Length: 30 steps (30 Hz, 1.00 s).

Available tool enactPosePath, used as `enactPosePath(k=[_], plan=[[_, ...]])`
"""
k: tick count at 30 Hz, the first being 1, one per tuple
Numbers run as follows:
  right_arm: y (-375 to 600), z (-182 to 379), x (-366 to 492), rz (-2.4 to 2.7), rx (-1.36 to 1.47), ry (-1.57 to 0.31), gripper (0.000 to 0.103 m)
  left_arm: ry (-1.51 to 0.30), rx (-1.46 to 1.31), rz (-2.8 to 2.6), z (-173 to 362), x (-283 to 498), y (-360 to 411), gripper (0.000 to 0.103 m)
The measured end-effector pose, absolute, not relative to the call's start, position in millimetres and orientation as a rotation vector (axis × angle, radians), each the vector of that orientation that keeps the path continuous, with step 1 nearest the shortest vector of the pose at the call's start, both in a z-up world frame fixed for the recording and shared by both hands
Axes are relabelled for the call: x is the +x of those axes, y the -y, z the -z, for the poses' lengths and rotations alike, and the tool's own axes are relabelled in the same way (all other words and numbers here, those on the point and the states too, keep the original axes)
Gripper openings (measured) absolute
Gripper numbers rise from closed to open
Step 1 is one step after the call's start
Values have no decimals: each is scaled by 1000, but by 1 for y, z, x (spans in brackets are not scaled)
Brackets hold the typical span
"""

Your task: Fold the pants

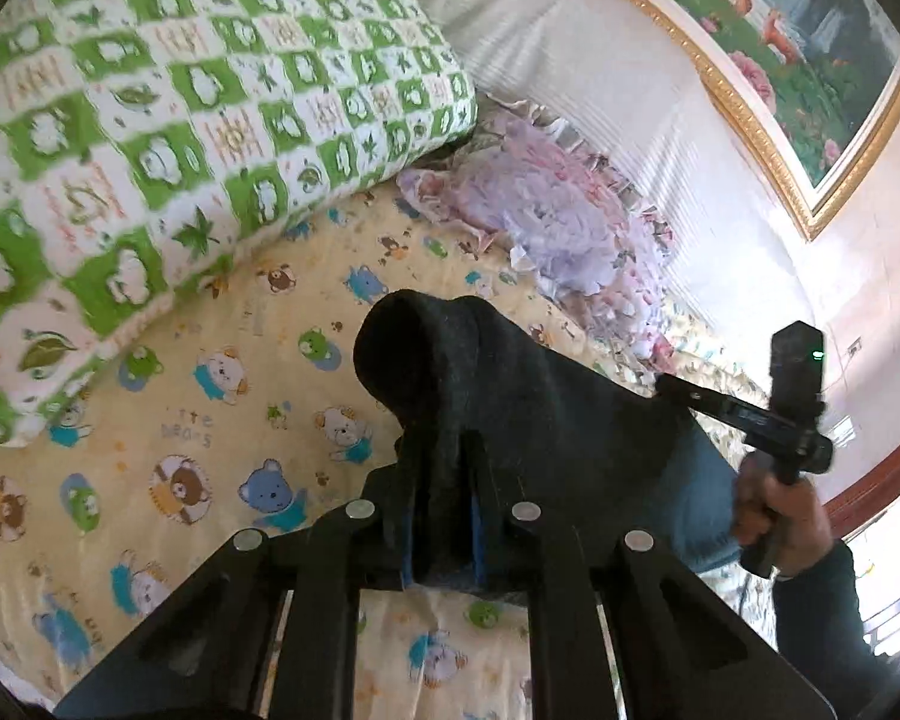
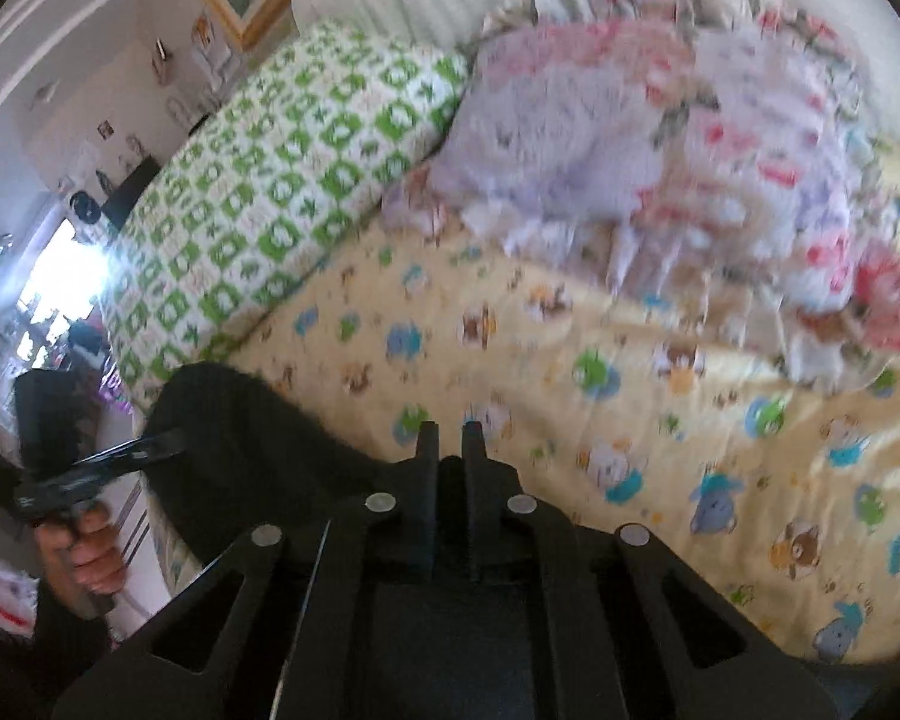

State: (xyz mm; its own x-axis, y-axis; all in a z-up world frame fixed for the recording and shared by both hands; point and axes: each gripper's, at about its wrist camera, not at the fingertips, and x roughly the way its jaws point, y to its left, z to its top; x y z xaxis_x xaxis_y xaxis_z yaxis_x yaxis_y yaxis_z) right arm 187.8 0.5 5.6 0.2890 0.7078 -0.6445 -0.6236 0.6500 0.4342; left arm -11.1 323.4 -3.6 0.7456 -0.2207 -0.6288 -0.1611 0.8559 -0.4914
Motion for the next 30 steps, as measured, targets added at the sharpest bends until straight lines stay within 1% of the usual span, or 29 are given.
enactPosePath(k=[2, 4, 7, 9, 10, 11, 12, 13, 17, 21, 25, 30], plan=[[-8, 0, 190, -881, 92, -921, 7, -760, -525, 29, 8, -10, -322, 12], [-16, 16, 195, -867, 79, -950, 7, -819, -517, 14, 25, -2, -324, 12], [-23, 40, 199, -826, 66, -990, 7, -851, -496, -18, 44, 6, -327, 15], [-23, 50, 201, -806, 74, -1014, 8, -838, -468, -41, 46, 7, -328, 28], [-21, 54, 202, -784, 85, -1025, 12, -848, -448, -67, 48, 8, -328, 41], [-19, 55, 202, -776, 96, -1028, 15, -863, -431, -99, 51, 10, -329, 50], [-16, 54, 201, -773, 113, -1024, 18, -864, -426, -109, 52, 8, -330, 52], [-10, 50, 199, -774, 137, -1010, 19, -863, -426, -113, 53, 6, -332, 55], [20, 29, 183, -744, 184, -945, 19, -838, -393, -154, 41, -6, -331, 57], [74, 13, 160, -678, 286, -865, 20, -767, -366, -181, 18, -20, -325, 58], [138, 16, 137, -541, 369, -839, 25, -735, -356, -125, -2, -15, -307, 60], [209, 23, 111, -387, 463, -826, 25, -733, -313, -16, -16, 6, -265, 63]])
